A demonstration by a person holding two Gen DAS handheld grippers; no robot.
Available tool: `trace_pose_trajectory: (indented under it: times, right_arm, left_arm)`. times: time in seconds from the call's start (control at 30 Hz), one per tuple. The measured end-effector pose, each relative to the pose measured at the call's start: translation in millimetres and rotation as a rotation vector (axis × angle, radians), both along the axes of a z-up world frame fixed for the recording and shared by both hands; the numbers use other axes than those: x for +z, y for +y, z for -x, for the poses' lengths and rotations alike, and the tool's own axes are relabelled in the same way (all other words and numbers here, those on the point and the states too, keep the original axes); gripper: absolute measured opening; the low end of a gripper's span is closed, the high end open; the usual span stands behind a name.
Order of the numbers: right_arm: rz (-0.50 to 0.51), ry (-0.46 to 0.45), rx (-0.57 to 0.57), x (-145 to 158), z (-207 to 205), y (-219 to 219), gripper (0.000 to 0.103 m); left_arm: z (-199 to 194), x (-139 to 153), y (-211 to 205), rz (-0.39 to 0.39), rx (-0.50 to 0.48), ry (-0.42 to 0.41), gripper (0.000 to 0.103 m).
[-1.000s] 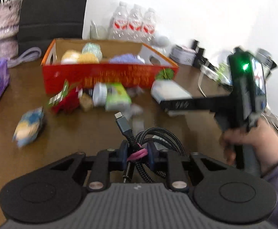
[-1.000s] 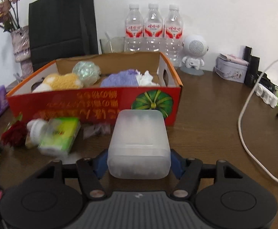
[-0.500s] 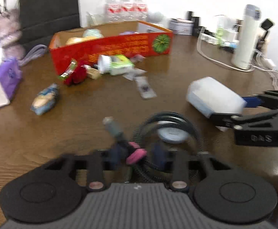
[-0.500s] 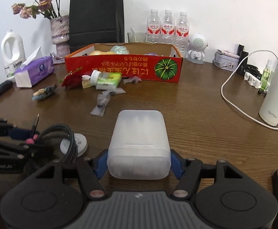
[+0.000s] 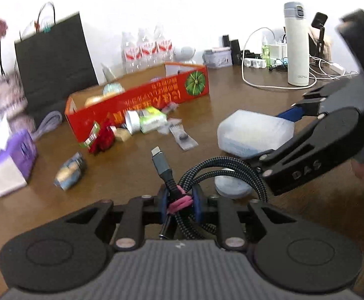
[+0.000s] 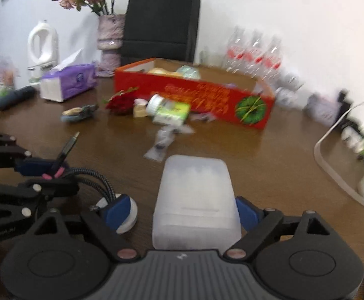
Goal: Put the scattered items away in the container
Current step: 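Grasp the black cable with the left tool while the right tool grasps the white plastic box, then carry the black cable with the left tool while the right tool carries the white box into the cardboard box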
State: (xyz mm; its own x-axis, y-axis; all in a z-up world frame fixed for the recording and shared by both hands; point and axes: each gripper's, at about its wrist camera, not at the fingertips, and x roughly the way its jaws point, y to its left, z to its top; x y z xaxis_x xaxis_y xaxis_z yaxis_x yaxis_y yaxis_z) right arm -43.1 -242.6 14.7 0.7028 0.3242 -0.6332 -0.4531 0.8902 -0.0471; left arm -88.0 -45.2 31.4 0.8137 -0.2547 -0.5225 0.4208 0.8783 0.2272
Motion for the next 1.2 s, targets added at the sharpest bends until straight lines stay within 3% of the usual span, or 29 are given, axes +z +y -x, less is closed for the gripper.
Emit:
trace_pose_trajectory:
  times: [0.1, 0.17, 0.27, 0.37, 0.47, 0.73, 0.9, 1.2]
  right_arm:
    - [-0.013, 0.054, 0.034, 1.5, -9.1, -3.3, 0.092]
    - [-0.037, 0.075, 0.007, -1.4, -11.6, -6.0, 0.099]
    - [-0.11, 0.107, -0.035, -6.3, -12.1, -14.8, 0.099]
    - [-0.081, 0.063, -0.032, -3.7, -3.5, -9.9, 0.092]
    - [-0.012, 0.008, -0.027, 5.5, 3.4, 0.5, 0.064]
    - [-0.052, -0.041, -0.057, 24.3, 23.6, -2.9, 0.065]
    - [-0.057, -0.106, -0.079, 46.7, 53.1, -7.7, 0.065]
    - [-0.085, -0.201, -0.099, 69.6, 109.6, -13.2, 0.065]
  left_arm:
    - [2.5, 15.1, 9.1, 0.024, 0.003, -0.045, 0.02]
    - [0.7, 24.0, 17.3, 0.057, 0.027, -0.046, 0.02]
    - [-0.9, 28.6, 29.2, 0.101, 0.079, -0.027, 0.02]
    - [-0.1, 26.9, 35.6, 0.136, 0.116, -0.001, 0.02]
    - [3.7, 28.0, 37.9, 0.165, 0.141, 0.004, 0.02]
    - [17.1, 39.2, 39.9, 0.278, 0.289, 0.034, 0.02]
    - [45.7, 51.0, 38.6, 0.326, 0.29, -0.015, 0.02]
    - [88.0, 58.8, 47.2, 0.336, 0.33, -0.094, 0.02]
